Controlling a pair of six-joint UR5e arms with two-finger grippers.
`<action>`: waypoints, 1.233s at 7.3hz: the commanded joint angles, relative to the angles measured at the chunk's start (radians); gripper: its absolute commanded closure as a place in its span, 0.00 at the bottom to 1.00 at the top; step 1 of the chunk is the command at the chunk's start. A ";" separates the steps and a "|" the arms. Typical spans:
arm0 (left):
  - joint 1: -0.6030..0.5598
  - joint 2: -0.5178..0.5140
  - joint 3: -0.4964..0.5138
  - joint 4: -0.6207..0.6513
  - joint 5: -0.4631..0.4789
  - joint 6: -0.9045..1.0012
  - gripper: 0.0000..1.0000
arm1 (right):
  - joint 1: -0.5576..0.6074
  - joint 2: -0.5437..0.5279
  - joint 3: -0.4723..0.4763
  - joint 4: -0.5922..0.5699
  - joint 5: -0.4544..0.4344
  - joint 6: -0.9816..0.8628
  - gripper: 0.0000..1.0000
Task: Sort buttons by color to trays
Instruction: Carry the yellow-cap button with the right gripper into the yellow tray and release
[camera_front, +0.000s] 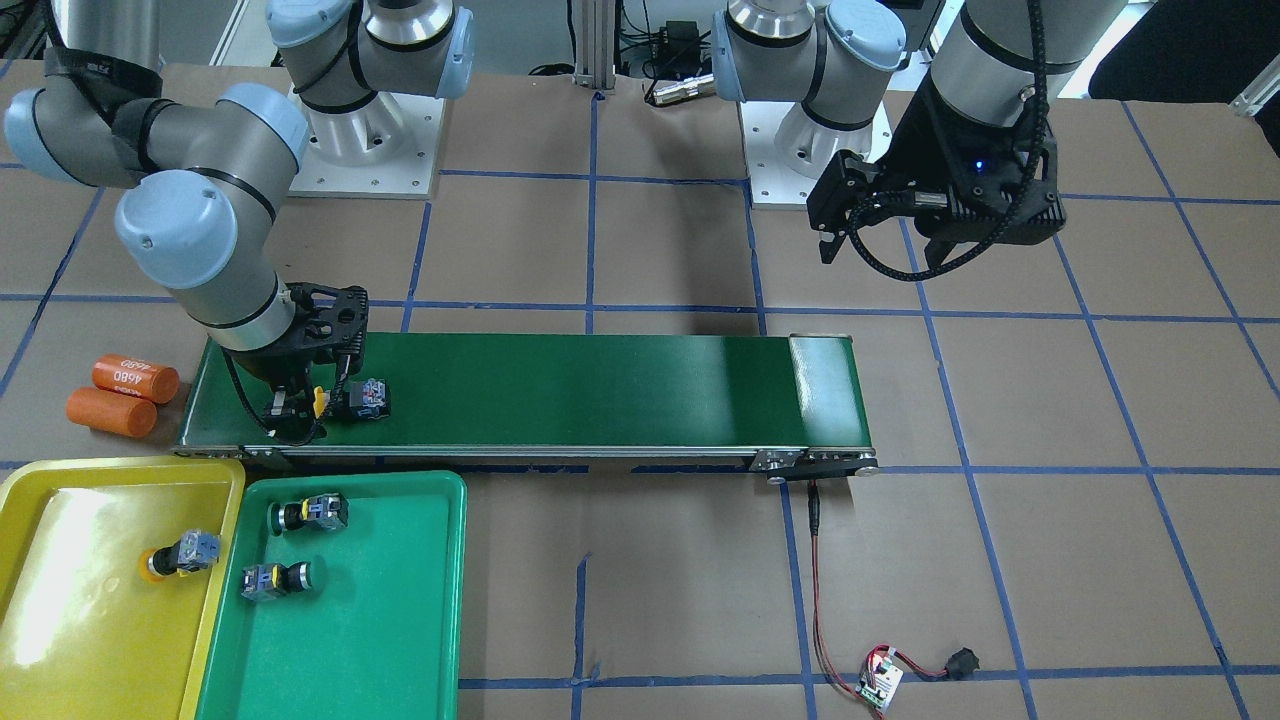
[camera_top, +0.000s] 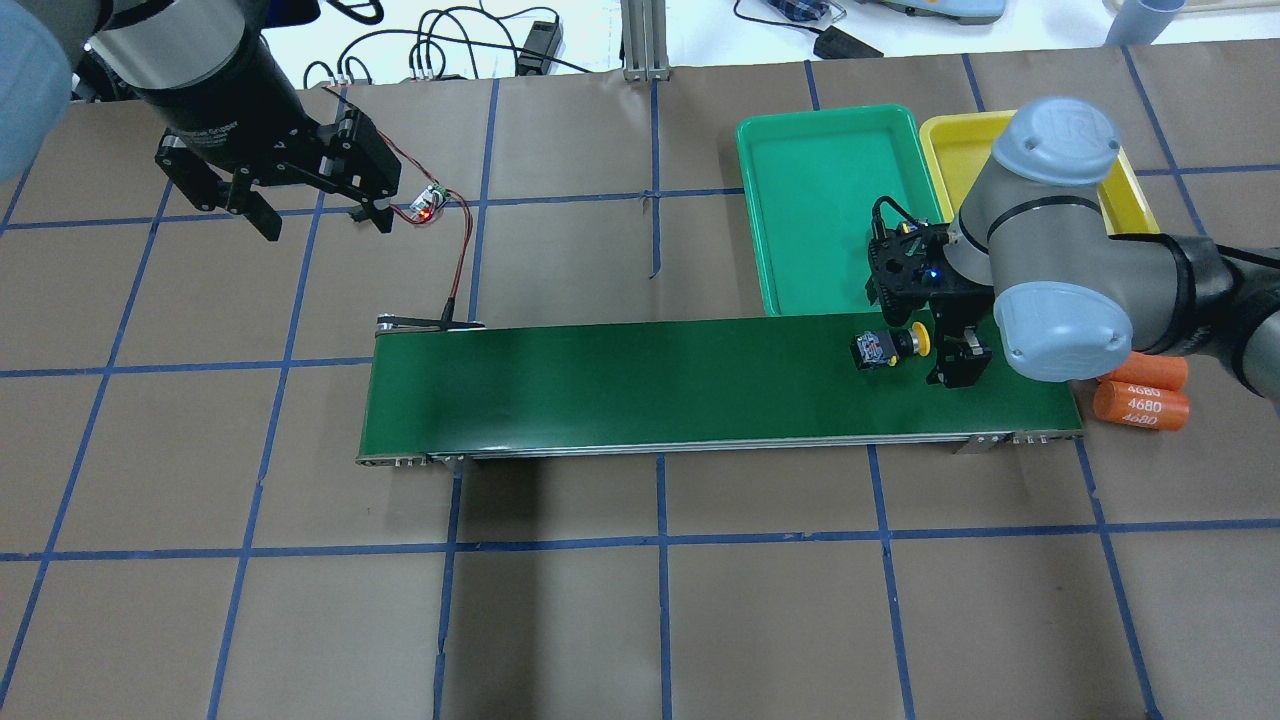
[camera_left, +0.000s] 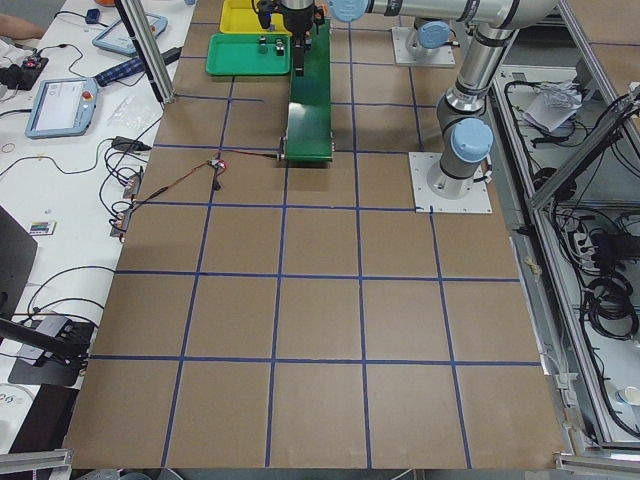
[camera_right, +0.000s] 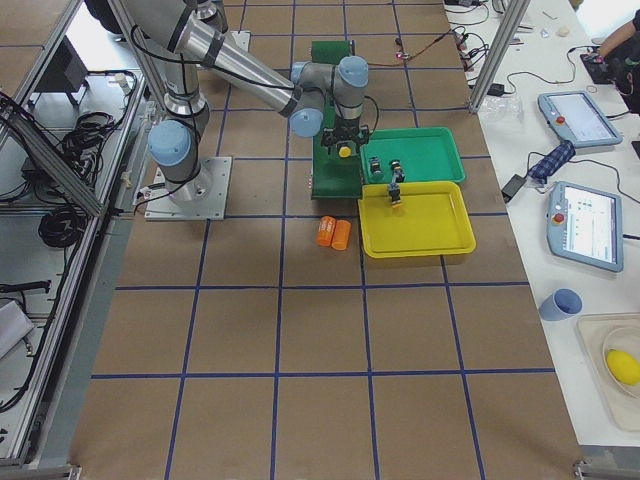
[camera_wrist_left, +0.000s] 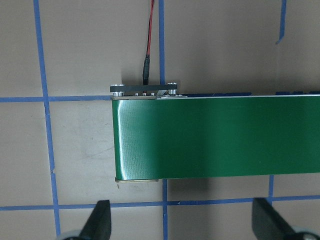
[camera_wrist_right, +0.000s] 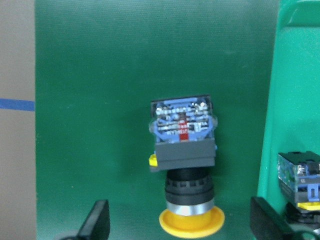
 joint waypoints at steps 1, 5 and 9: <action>0.000 -0.002 -0.001 0.000 0.000 0.001 0.00 | -0.001 0.011 -0.003 -0.002 0.008 -0.018 0.16; 0.000 -0.002 -0.001 0.000 0.000 -0.010 0.00 | -0.001 0.012 -0.011 -0.032 -0.003 -0.038 0.96; 0.000 -0.002 -0.001 0.000 0.000 -0.010 0.00 | -0.058 0.165 -0.239 -0.093 -0.001 -0.012 0.96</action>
